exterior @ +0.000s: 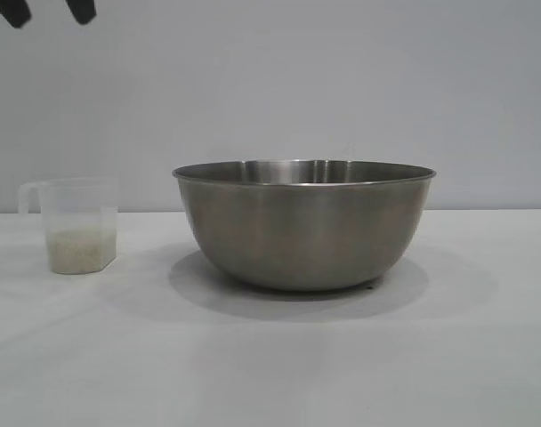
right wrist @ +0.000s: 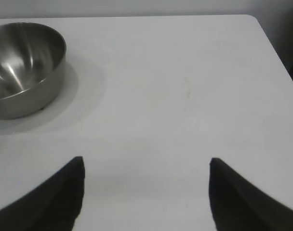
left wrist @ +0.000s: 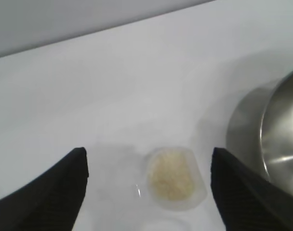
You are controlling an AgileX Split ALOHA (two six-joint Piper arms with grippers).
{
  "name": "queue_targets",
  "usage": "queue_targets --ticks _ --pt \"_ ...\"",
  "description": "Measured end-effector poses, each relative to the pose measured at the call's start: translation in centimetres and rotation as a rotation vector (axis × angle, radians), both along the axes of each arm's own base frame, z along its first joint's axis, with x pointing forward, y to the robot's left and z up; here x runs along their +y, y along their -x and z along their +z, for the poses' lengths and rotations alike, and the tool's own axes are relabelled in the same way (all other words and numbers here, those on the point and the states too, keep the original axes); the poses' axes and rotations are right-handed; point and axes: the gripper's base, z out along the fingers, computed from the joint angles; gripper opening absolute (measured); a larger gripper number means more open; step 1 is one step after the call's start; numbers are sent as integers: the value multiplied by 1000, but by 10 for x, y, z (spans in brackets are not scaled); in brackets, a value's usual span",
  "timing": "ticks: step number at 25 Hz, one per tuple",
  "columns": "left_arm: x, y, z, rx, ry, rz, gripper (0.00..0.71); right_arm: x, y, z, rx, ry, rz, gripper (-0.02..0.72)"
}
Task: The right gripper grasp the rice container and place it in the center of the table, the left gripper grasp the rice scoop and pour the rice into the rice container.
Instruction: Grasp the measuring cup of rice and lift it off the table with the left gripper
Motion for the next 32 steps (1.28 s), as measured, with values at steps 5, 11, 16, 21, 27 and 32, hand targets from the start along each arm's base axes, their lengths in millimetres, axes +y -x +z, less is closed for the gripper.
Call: queue_targets --ticks 5,11,16,21,27,32 --pt "8 22 9 103 -54 3 472 0 0 0 0 0 0 465" --pt "14 47 19 170 -70 8 472 0 0 0 0 0 0 465" --pt "22 80 9 191 -75 8 472 0 0 0 0 0 0 465" --pt "30 118 -11 122 -50 2 472 0 0 0 0 0 0 465" --pt "35 150 -33 -28 17 1 472 0 0 0 0 0 0 465" --pt "34 165 -50 -141 152 34 472 0 0 0 0 0 0 465"
